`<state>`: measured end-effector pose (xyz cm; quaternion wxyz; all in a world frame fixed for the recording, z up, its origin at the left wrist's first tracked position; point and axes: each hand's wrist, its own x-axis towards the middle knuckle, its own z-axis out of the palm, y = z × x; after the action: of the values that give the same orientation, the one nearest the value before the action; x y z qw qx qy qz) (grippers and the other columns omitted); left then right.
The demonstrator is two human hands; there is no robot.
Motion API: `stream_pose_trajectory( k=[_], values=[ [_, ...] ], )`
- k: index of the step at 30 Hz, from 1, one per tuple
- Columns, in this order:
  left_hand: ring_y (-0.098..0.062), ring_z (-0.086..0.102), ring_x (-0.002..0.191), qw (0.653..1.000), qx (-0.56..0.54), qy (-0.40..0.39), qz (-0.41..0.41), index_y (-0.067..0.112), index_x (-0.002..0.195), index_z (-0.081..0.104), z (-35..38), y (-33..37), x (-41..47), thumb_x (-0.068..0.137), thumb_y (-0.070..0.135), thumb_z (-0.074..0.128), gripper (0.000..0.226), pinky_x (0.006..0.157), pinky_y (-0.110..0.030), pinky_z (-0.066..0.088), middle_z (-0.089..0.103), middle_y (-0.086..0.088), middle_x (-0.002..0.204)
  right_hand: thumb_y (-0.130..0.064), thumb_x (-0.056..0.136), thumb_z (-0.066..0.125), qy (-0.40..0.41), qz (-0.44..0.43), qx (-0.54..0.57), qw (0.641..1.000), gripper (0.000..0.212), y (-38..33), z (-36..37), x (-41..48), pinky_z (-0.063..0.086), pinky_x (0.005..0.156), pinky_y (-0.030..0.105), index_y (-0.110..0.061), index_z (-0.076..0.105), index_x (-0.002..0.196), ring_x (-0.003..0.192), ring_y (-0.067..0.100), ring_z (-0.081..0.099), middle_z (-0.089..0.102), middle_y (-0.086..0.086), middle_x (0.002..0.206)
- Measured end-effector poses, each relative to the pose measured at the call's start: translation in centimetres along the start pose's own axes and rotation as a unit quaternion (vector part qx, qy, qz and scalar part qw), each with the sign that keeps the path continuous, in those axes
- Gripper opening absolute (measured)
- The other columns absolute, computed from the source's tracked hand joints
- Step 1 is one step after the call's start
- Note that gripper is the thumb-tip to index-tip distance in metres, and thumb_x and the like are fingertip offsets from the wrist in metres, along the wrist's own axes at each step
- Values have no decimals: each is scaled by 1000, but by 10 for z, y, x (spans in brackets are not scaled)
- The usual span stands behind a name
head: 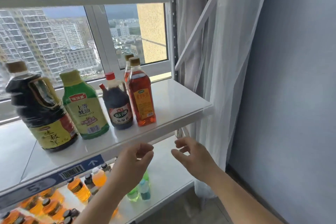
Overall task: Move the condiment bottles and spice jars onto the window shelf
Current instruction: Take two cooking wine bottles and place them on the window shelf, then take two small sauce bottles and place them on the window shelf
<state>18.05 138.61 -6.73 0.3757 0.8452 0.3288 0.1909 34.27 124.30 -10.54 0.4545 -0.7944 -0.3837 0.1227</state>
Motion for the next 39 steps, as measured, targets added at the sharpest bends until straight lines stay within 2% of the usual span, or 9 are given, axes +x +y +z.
stream_pose_trajectory(
  k=[2,6,10,15,19,23,26,31,39],
  values=[
    [1,67,92,1000,1,-18,22,37,101,70,-1,-1,-18,96,30,68,9,71,-10,45,72,20,96,-54,92,64,7,14,-9,1000,38,-4,1,-32,56,88,18,-34,60,124,100,1,65,63,-22,113],
    [8,66,86,996,-2,-71,62,35,97,73,13,6,-50,95,29,70,6,67,-3,43,73,22,92,-58,91,61,25,60,-31,997,38,-6,-15,-100,54,88,19,-38,58,123,101,-4,62,62,-25,110],
    [15,64,84,983,-5,-138,120,32,95,74,35,30,-77,95,26,70,7,68,-4,48,74,22,88,-51,91,64,82,107,-46,990,35,-7,-42,-159,53,87,21,-36,60,122,99,-4,62,64,-21,108],
    [15,64,83,962,-26,-203,180,34,94,74,68,68,-118,94,25,70,9,66,0,42,74,20,86,-50,90,66,142,147,-77,976,35,-3,-78,-231,52,85,20,-35,63,121,96,-3,63,66,-18,109],
    [12,65,86,938,-32,-269,216,37,97,72,102,100,-158,94,30,68,8,68,-3,43,74,20,94,-47,92,66,189,180,-101,960,30,2,-113,-297,53,87,22,-34,63,119,100,-2,63,66,-18,109],
    [15,64,87,911,-39,-308,271,36,97,72,133,140,-212,94,29,68,8,69,0,43,73,21,95,-48,94,65,226,204,-138,943,26,3,-147,-376,52,84,21,-33,63,115,100,-1,61,64,-20,104],
    [18,62,87,889,-38,-334,310,39,97,69,155,173,-263,94,31,68,9,70,-1,43,72,24,92,-46,94,66,262,228,-139,927,26,3,-170,-445,50,84,17,-32,64,116,100,-2,62,65,-18,103],
    [18,62,88,851,-23,-373,369,36,104,70,195,221,-373,96,33,65,10,69,0,41,71,23,97,-46,94,67,316,274,-131,899,29,6,-205,-582,53,86,21,-34,63,119,100,-3,63,66,-19,105],
    [8,63,98,783,6,-414,463,35,113,66,230,271,-543,96,38,62,17,84,-12,47,67,21,108,-45,92,69,394,328,-126,849,24,-4,-243,-774,50,86,18,-37,64,114,97,-6,63,68,-21,101]
  ],
)
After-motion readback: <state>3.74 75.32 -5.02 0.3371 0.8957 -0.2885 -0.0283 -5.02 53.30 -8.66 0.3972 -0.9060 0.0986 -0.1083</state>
